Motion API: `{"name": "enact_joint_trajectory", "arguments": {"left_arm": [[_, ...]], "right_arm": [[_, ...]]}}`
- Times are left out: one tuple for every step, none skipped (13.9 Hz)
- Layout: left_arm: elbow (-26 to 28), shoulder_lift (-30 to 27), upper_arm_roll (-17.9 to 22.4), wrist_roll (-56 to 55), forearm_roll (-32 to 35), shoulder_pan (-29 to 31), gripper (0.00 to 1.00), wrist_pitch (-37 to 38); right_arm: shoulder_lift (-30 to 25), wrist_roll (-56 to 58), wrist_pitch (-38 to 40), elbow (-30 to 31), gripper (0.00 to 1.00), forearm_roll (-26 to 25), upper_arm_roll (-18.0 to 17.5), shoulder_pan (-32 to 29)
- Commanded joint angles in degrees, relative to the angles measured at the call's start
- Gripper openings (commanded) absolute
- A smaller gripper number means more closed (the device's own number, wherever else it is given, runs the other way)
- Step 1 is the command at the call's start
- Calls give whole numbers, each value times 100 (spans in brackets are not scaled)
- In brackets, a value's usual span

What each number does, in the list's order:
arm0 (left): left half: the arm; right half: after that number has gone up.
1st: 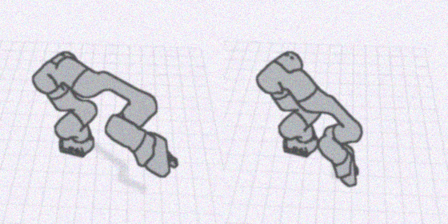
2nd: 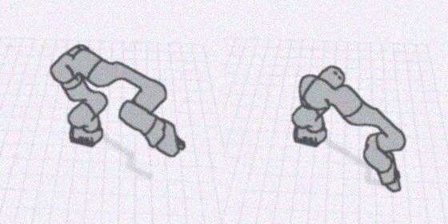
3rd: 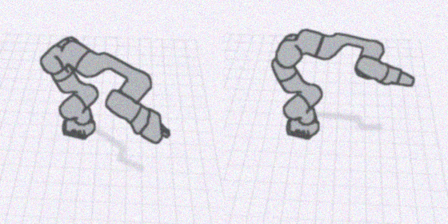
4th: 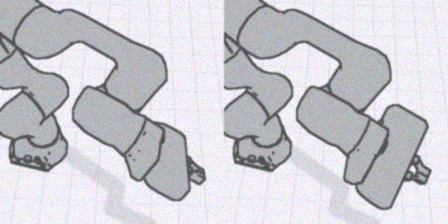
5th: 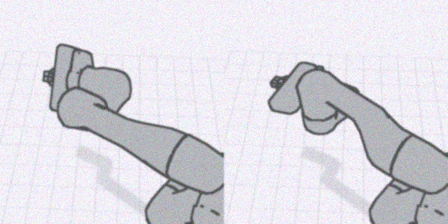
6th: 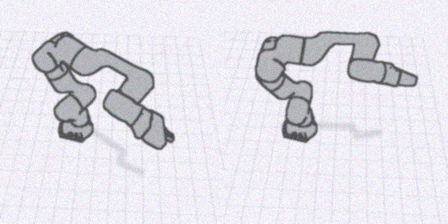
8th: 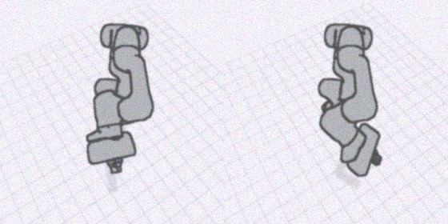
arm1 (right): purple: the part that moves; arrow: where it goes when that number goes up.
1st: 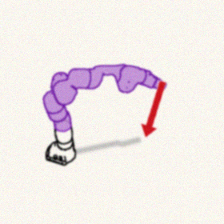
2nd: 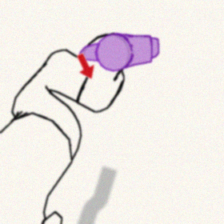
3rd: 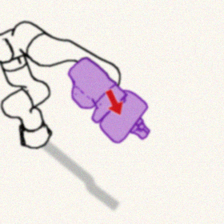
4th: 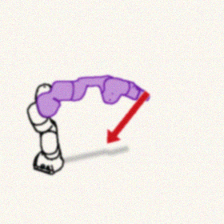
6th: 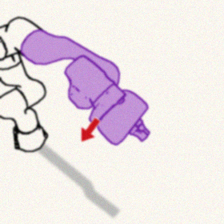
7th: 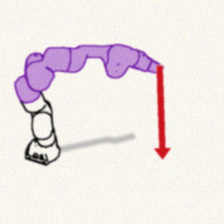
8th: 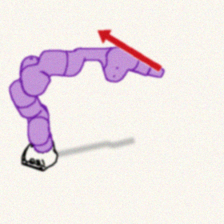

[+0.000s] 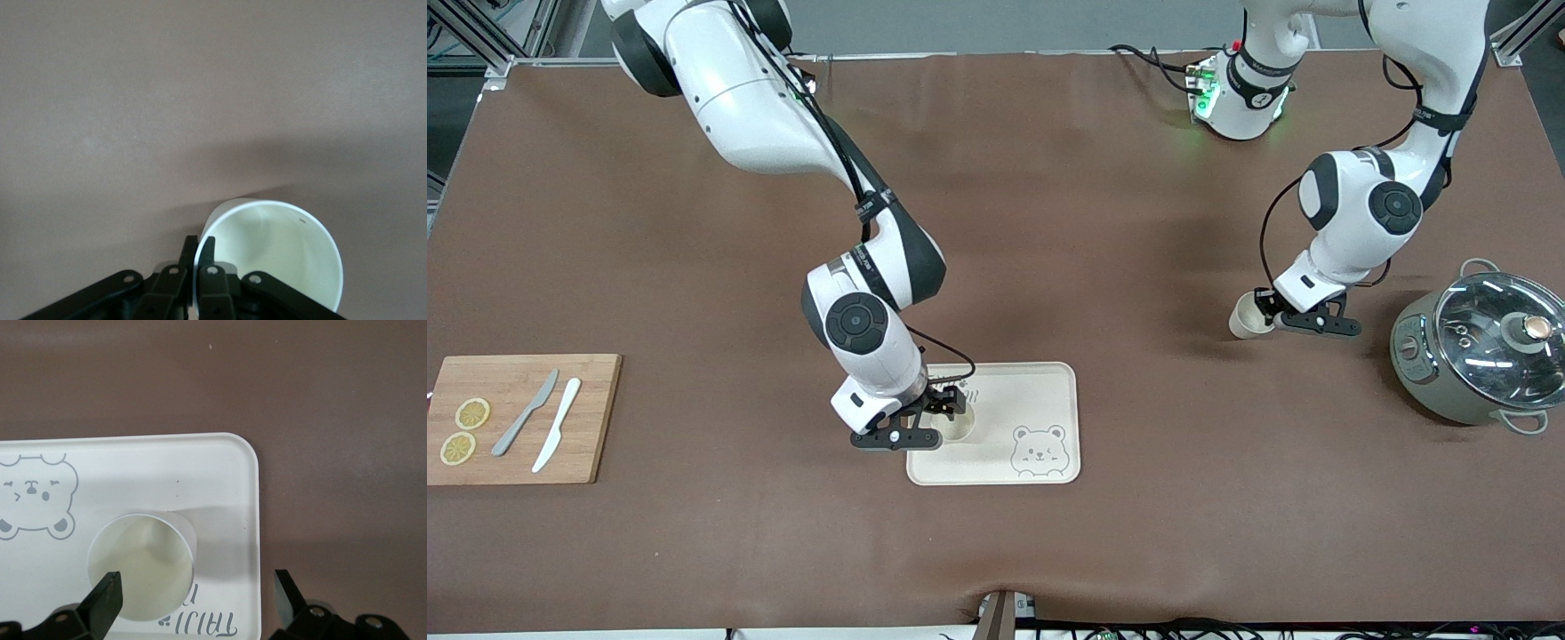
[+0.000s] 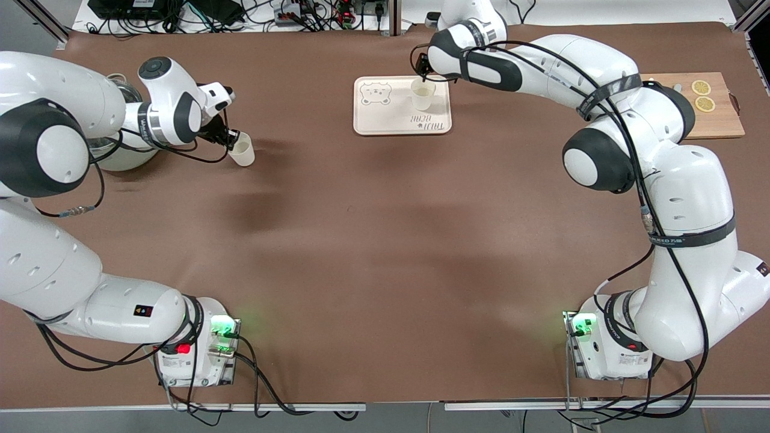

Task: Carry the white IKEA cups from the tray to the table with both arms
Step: 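Set the cup down beside the pot and open the left gripper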

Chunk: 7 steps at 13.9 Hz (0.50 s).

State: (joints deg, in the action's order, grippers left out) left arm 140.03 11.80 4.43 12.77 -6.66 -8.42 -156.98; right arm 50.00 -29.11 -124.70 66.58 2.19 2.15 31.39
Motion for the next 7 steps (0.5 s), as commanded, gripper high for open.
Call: {"name": "enact_joint_trajectory", "arguments": {"left_arm": [[-116, 59, -65, 261, -195, -19, 100, -61], [-125, -72, -74, 218, -195, -19, 100, 104], [-151, -273, -65, 182, -204, -10, 100, 515], [-291, -510, -56, 191, -204, 25, 100, 1067], [-466, -669, -56, 165, -195, 25, 100, 1612], [-746, -758, -48, 121, -195, 34, 100, 2166], [-1054, -767, -39, 25, -186, 25, 100, 2746]], "right_arm": [[124, 81, 25, -110, 100, -87, 40, 51], [168, 89, -1, -110, 100, -96, 40, 60], [229, 107, -10, -119, 100, -105, 40, 86], [282, 150, -28, -119, 100, -105, 40, 95], [335, 194, -71, -119, 100, -105, 40, 130], [361, 204, -150, -119, 100, -105, 40, 139], [405, 195, -168, -119, 100, -96, 40, 139]]}}
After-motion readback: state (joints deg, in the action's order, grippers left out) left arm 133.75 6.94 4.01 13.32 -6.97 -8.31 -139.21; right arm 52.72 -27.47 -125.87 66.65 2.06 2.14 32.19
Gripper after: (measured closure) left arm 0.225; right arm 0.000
